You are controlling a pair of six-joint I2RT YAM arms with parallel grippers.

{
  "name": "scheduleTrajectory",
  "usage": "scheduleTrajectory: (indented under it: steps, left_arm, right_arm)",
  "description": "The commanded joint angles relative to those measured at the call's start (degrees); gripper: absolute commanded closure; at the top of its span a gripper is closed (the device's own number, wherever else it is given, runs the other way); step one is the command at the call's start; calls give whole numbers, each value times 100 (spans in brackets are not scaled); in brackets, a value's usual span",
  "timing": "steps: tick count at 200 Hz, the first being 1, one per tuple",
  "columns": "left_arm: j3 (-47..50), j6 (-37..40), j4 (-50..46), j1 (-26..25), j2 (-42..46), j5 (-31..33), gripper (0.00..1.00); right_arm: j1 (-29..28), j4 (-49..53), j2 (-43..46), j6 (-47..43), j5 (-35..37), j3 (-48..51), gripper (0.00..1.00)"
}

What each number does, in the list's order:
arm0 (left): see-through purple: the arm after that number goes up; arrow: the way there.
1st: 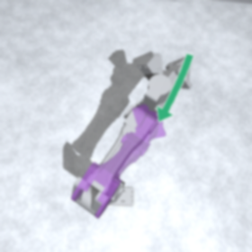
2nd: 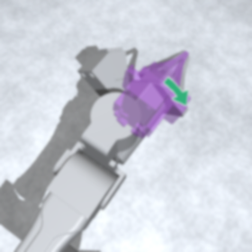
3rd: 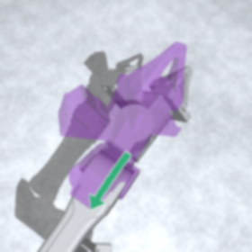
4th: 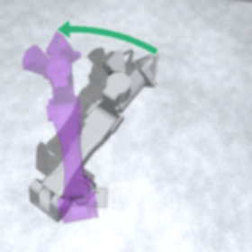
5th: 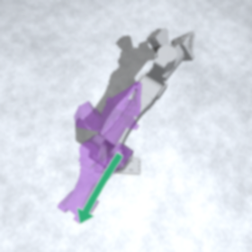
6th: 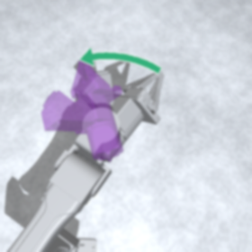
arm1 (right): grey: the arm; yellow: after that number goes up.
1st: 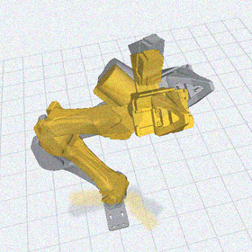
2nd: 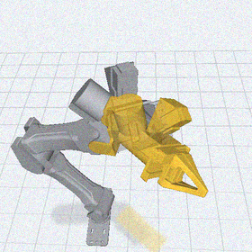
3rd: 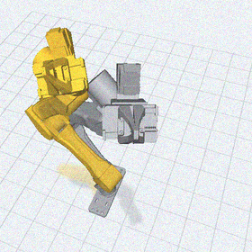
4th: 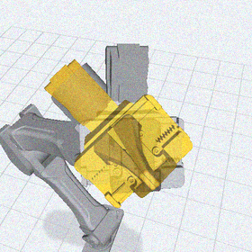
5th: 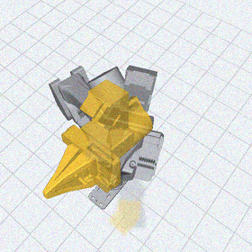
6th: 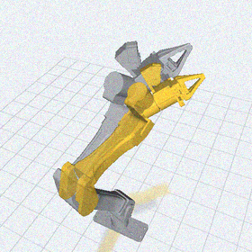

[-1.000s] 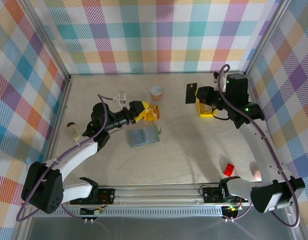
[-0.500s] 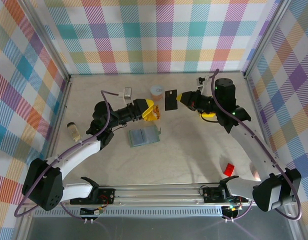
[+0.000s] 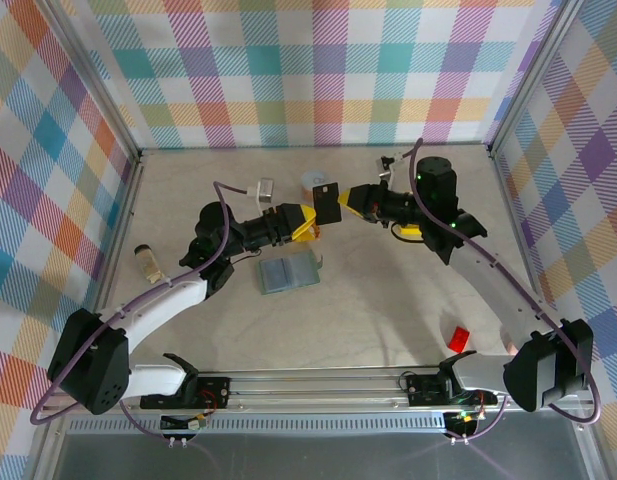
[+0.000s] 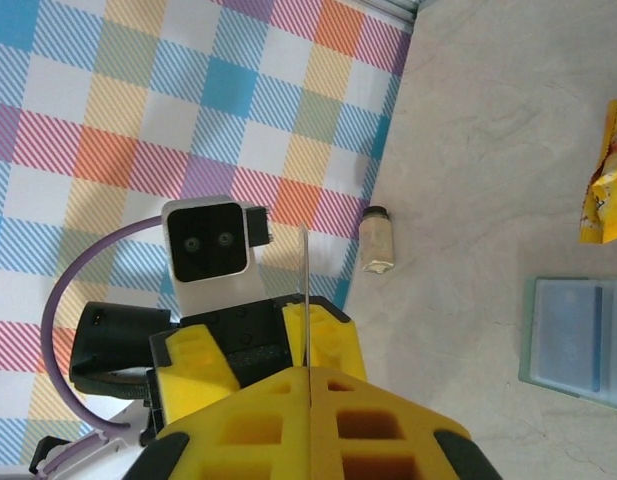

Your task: Put the credit cards into the card holder

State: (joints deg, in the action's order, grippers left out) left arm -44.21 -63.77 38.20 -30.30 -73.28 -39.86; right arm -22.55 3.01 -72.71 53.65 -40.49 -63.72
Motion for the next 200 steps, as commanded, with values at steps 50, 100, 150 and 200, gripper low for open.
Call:
scheduleTrajectory:
  steps: [50, 100, 150, 200]
  left_arm:
    - [-129, -379, 792, -81, -170, -112, 100]
    - [-18, -320, 619, -81, -29, 13, 100]
    - [-12, -395, 721, -81, -73, 4, 100]
    - [32, -417, 697, -81, -21, 48, 100]
  right_arm:
    - [-119, -304, -148, 150, -322, -20, 88]
    - [-109, 313, 101, -452, -439, -81, 56]
    - [-118, -31, 305, -388, -737, 328, 67]
    - [-127, -305, 257, -284, -895, 451, 92]
